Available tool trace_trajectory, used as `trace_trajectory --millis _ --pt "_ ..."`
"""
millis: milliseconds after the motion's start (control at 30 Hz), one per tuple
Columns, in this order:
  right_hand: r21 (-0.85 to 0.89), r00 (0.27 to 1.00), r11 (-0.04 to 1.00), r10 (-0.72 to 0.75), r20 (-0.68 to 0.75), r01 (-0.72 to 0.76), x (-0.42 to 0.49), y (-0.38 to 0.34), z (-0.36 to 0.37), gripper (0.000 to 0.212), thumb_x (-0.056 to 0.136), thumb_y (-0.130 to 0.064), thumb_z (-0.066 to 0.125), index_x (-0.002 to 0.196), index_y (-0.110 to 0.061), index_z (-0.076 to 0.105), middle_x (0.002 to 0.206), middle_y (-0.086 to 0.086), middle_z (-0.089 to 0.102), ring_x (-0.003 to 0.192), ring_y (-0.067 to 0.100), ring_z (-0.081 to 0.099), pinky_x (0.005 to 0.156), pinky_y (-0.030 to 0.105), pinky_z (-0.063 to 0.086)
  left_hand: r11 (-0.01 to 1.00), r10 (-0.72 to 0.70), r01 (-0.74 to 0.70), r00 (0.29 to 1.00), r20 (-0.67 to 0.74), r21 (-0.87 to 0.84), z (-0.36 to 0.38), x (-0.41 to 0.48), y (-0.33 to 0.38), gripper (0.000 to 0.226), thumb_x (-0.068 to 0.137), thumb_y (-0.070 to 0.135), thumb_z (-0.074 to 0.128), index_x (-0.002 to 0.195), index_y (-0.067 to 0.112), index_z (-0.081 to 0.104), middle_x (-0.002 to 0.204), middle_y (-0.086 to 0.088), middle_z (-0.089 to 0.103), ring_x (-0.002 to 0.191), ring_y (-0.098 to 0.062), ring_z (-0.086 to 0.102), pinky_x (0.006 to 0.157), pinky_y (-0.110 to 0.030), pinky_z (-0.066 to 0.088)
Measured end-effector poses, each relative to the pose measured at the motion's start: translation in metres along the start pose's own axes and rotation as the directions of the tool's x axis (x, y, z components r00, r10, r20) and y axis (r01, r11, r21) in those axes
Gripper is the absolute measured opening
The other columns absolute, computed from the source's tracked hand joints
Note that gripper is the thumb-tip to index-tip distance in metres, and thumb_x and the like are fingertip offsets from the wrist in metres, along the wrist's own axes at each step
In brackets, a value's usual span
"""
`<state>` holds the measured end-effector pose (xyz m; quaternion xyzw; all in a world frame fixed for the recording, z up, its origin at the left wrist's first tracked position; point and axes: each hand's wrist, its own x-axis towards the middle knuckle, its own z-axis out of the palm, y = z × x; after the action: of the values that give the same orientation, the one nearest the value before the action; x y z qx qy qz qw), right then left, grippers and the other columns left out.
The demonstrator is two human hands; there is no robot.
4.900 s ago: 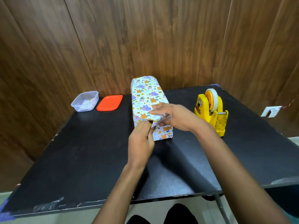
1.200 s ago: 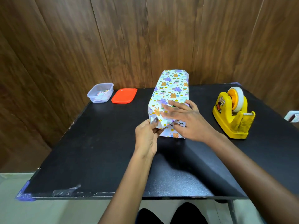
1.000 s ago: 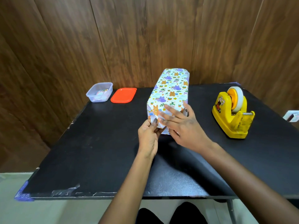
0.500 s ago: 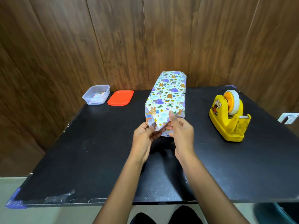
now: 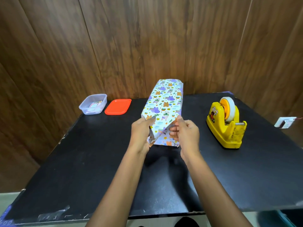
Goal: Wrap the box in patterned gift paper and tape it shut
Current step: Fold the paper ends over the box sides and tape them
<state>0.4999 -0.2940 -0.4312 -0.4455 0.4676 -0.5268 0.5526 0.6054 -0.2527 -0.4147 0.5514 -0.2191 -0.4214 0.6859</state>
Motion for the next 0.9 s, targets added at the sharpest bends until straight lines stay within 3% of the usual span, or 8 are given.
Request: trace_trajectory --millis 133,267,433,567,667,733,800,900 --pt "-0.116 0.997 0.992 0.06 0.055 -0.053 0.014 -0.013 -0.01 0.043 0.091 -0.039 0.055 0.081 0.002 0.06 0.067 0.011 0.064 0.05 0.019 0.057 0.036 0.016 0.037 0.998 -0.011 0.015 0.998 0.067 -0.063 -0.003 0.0 -0.007 0.011 0.083 0.007 0.065 0.076 0.009 0.072 0.076 -0.015 0.064 0.069 -0.025 0.055 0.059 -0.028 0.042" --pt "-0.244 0.993 0.969 0.074 0.093 -0.05 0.018 -0.016 -0.014 0.045 0.088 -0.044 0.059 0.087 0.002 0.058 0.069 0.008 0.064 0.055 0.022 0.06 0.037 0.018 0.033 0.996 -0.032 0.038 0.997 0.067 -0.086 -0.004 -0.002 -0.006 0.005 0.085 0.004 0.062 0.088 0.004 0.066 0.085 -0.014 0.07 0.069 -0.024 0.066 0.063 -0.032 0.052" --pt "-0.341 0.998 0.94 0.032 0.047 -0.014 0.018 -0.022 -0.017 0.033 0.089 -0.036 0.06 0.079 -0.005 0.055 0.072 0.009 0.067 0.052 0.016 0.055 0.048 0.027 0.049 0.998 -0.032 0.036 0.997 0.068 -0.054 -0.004 -0.007 -0.001 0.01 0.086 0.001 0.061 0.095 0.001 0.065 0.084 -0.008 0.071 0.06 -0.014 0.068 0.048 -0.022 0.052" --pt "-0.205 0.956 0.966 0.203 0.212 -0.16 0.01 -0.031 -0.017 0.041 0.091 -0.037 0.058 0.067 -0.003 0.061 0.056 0.006 0.066 0.042 0.012 0.056 0.043 0.019 0.041 1.0 -0.005 0.004 0.998 0.064 0.019 -0.001 -0.009 0.003 0.002 0.087 0.0 0.06 0.087 -0.001 0.061 0.062 -0.002 0.068 0.043 -0.008 0.06 0.037 -0.013 0.039" --pt "-0.141 0.95 0.977 0.191 0.247 -0.159 0.007 -0.033 -0.013 0.032 0.092 -0.027 0.06 0.068 -0.005 0.061 0.045 -0.001 0.063 0.037 0.008 0.055 0.039 0.016 0.037 1.0 -0.021 0.019 0.998 0.054 0.02 -0.003 -0.006 0.005 0.005 0.085 -0.002 0.061 0.089 -0.003 0.059 0.067 -0.003 0.07 0.051 -0.01 0.065 0.041 -0.015 0.045" --pt "-0.117 0.952 0.981 0.181 0.246 -0.156 0.007 -0.032 -0.013 0.027 0.092 -0.021 0.06 0.07 -0.005 0.061 0.047 -0.001 0.063 0.038 0.008 0.052 0.037 0.016 0.036 0.999 -0.033 0.032 0.998 0.047 0.018 -0.006 -0.003 0.005 0.01 0.083 -0.002 0.063 0.092 -0.002 0.059 0.074 -0.006 0.071 0.06 -0.014 0.068 0.053 -0.021 0.052" --pt "-0.107 0.952 0.985 0.162 0.258 -0.138 0.006 -0.031 -0.016 0.024 0.092 -0.016 0.058 0.071 -0.006 0.06 0.056 0.001 0.064 0.042 0.008 0.049 0.036 0.015 0.038 0.999 -0.037 0.036 0.999 0.035 0.028 -0.009 -0.002 0.004 0.007 0.082 -0.002 0.063 0.088 -0.001 0.06 0.076 -0.006 0.07 0.063 -0.015 0.066 0.061 -0.025 0.048" --pt "-0.084 0.945 0.988 0.146 0.291 -0.127 0.007 -0.03 -0.02 0.021 0.093 -0.012 0.056 0.073 -0.005 0.059 0.063 0.003 0.065 0.043 0.007 0.048 0.038 0.016 0.04 1.0 -0.013 0.013 1.0 -0.005 0.014 -0.008 -0.003 0.006 0.011 0.085 0.004 0.06 0.075 0.006 0.061 0.067 -0.004 0.068 0.056 -0.012 0.06 0.055 -0.02 0.04"
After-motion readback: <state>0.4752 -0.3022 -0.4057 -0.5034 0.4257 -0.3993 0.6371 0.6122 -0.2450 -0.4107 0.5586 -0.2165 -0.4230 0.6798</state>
